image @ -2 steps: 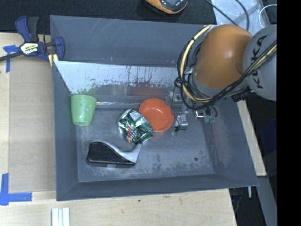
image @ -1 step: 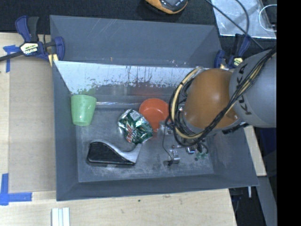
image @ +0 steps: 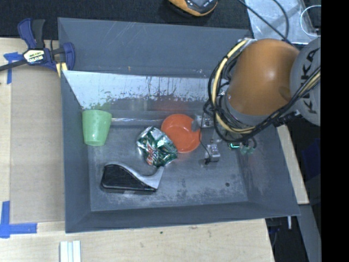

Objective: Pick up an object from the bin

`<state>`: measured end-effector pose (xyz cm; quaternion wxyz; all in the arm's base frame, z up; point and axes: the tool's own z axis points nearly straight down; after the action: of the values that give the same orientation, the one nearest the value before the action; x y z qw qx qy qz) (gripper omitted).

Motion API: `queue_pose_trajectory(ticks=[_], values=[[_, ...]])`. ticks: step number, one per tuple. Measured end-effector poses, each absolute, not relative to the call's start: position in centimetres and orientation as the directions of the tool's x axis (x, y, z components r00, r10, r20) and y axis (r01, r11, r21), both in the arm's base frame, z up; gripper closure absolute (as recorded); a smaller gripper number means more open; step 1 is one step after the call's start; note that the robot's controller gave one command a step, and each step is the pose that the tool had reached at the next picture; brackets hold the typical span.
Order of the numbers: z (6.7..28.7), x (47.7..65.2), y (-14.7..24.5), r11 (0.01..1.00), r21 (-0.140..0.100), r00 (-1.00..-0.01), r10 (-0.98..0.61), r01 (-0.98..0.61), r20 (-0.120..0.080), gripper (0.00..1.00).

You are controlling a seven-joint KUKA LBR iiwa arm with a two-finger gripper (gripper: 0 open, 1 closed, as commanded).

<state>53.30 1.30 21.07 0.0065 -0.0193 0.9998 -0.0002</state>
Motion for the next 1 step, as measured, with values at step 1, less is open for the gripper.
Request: queue_pose_trajectory(ticks=[1], values=[[20.77,53.11,1.3,0.999,0.0,-0.999,-0.039,-0.039,-0.005,0.0]])
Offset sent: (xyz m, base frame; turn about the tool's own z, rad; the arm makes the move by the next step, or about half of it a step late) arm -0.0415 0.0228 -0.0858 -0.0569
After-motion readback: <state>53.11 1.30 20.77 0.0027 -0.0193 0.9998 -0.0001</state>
